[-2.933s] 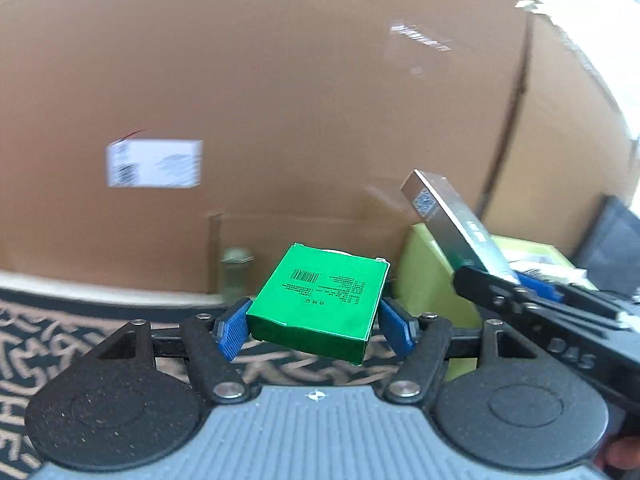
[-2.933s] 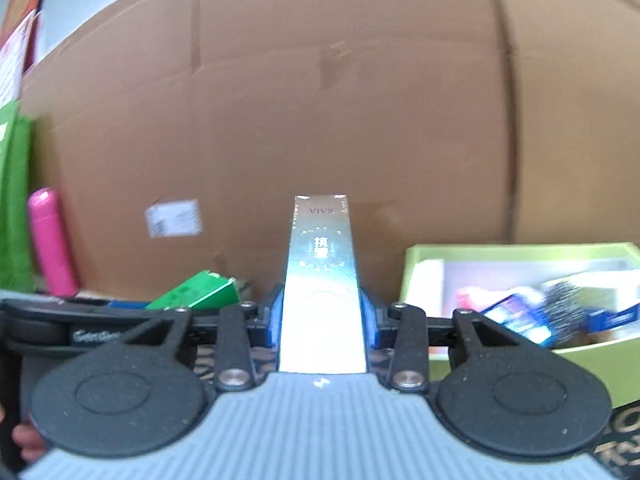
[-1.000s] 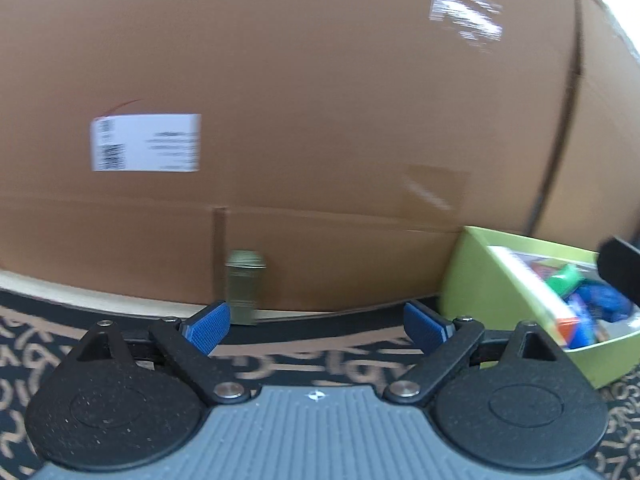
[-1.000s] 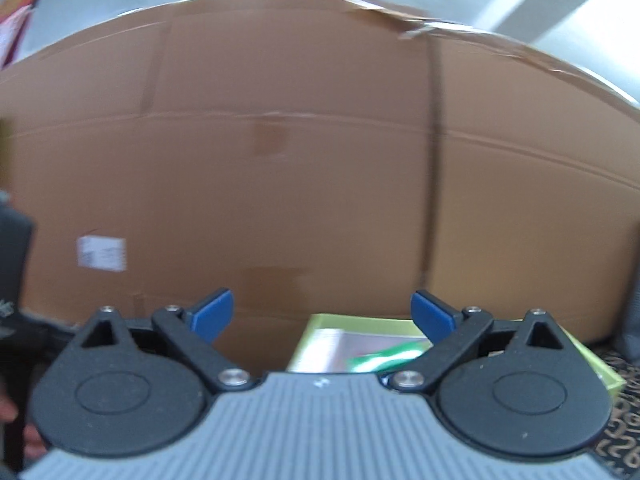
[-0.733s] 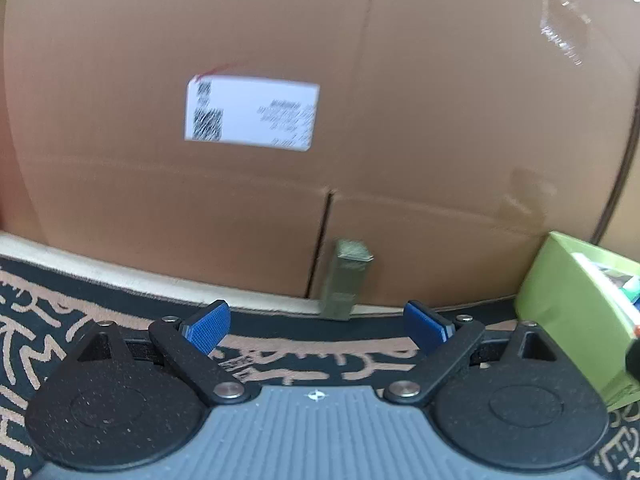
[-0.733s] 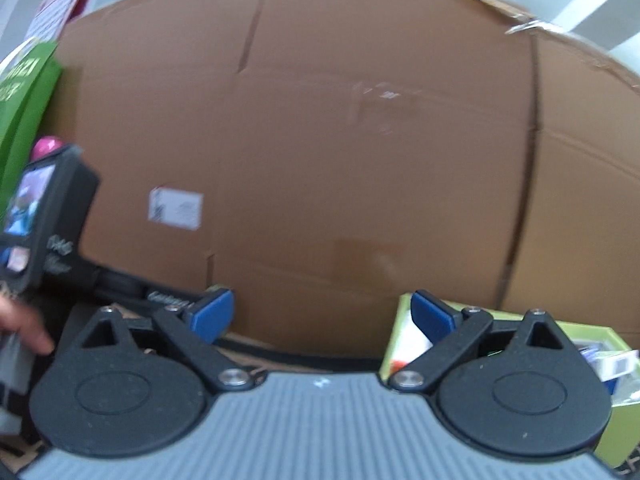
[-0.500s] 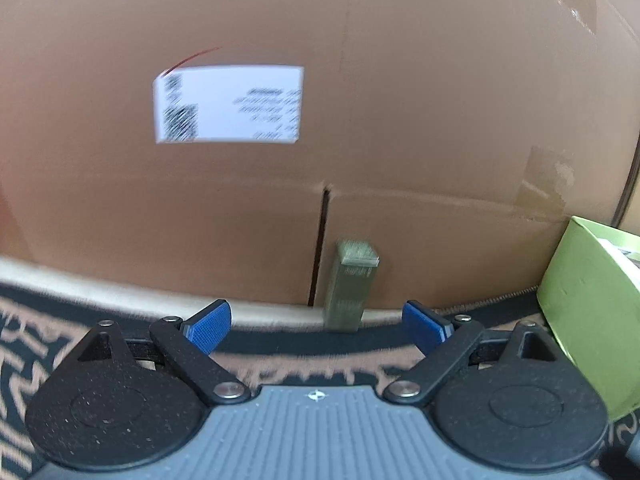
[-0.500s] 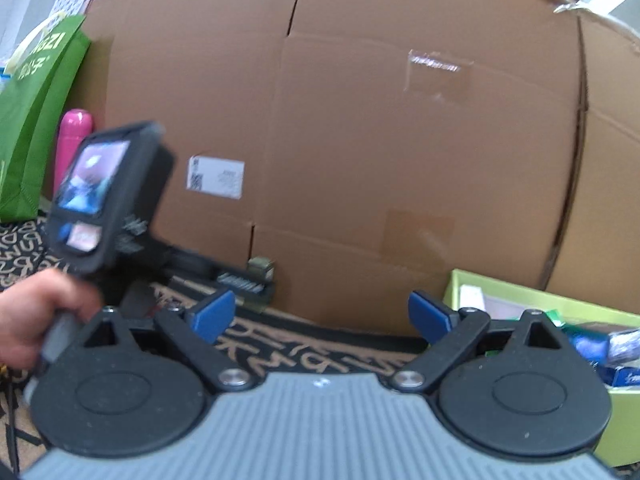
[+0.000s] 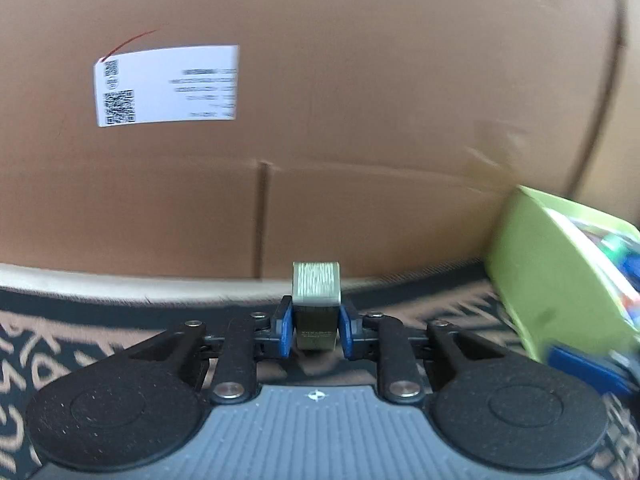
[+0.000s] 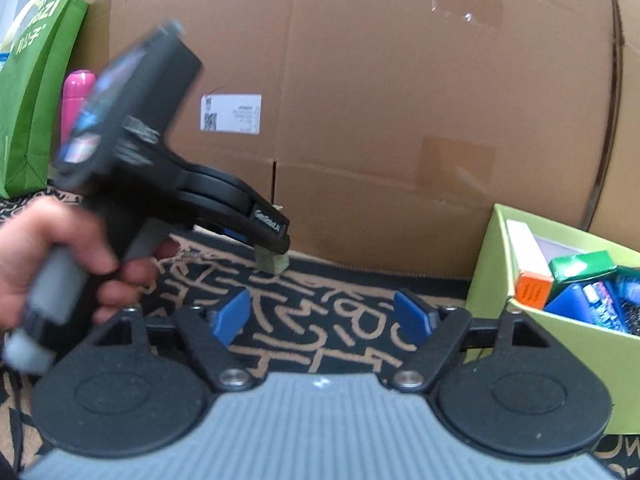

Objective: Organize objects
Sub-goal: 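Grasp the small olive metal box with the left tool, then carry the olive metal box over the shoe box and open the left tool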

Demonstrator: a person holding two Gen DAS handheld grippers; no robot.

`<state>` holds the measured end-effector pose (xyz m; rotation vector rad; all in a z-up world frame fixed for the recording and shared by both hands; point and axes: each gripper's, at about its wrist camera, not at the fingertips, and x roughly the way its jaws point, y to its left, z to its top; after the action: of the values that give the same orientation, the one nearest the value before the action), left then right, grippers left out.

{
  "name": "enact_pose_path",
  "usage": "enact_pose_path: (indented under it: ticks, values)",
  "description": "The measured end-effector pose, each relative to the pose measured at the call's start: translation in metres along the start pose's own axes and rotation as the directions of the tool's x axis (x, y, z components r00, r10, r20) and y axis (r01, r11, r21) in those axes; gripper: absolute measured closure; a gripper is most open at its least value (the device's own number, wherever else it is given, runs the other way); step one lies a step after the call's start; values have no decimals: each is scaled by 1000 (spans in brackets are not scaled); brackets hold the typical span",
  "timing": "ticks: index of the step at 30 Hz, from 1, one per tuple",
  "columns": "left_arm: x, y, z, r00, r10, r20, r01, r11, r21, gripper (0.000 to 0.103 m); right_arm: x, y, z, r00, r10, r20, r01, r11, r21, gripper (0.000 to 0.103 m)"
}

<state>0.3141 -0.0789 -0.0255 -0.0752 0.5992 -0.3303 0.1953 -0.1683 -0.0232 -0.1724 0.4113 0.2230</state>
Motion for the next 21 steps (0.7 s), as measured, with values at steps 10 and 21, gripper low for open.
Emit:
enact_pose_path:
  ticks: [10, 21]
  values:
    - [-38, -25, -11, 965, -249, -80, 247, 968, -37, 79, 3, 0, 1, 999, 40, -12, -40, 999, -18, 41]
    - [-42, -15, -1, 938, -339, -75, 330, 937, -115, 80, -5, 12, -1, 998, -8, 65, 15, 995, -103, 52]
